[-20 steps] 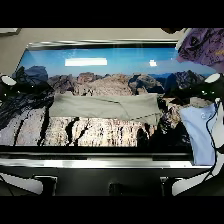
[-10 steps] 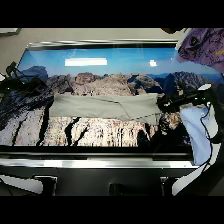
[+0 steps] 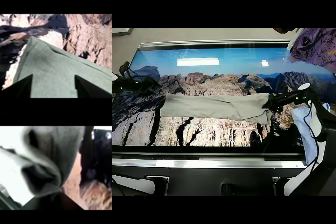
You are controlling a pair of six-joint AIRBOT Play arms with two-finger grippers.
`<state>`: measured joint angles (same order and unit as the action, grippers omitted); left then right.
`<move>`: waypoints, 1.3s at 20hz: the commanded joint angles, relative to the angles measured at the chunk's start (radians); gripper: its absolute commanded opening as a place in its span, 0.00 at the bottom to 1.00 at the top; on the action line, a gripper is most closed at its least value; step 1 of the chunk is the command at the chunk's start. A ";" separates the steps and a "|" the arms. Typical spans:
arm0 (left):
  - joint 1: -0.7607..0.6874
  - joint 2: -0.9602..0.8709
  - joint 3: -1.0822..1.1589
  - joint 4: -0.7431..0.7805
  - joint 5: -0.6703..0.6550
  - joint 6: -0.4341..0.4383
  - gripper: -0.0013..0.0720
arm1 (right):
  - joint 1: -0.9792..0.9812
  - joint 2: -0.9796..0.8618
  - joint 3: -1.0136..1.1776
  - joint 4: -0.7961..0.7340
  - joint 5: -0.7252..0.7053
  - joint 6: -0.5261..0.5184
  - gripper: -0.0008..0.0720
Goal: Fold the clothes and pants, and hang the long-sleeved shirts on hangers.
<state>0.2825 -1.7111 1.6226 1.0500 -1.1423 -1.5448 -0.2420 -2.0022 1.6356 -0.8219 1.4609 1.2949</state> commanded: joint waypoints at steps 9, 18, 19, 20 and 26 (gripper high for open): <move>-0.460 -0.108 0.001 -0.203 0.126 -0.117 0.05 | 0.008 0.345 0.205 -0.450 0.222 0.370 0.05; -0.878 -0.352 0.154 -0.525 0.360 -0.186 0.04 | 0.009 0.401 0.373 -0.499 0.348 0.404 0.05; -0.908 -0.391 0.194 -0.553 0.372 -0.200 0.05 | 0.009 0.405 0.375 -0.498 0.345 0.404 0.05; -0.933 -0.426 0.230 -0.579 0.385 -0.219 0.04 | 0.008 0.408 0.375 -0.498 0.348 0.404 0.05; -1.032 -0.598 0.409 -0.643 0.420 -0.370 0.05 | 0.008 0.421 0.375 -0.495 0.351 0.403 0.05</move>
<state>-0.7025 -2.2383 1.9606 0.4438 -0.7513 -1.8271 -0.2344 -1.5887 2.0071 -1.3167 1.8069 1.6958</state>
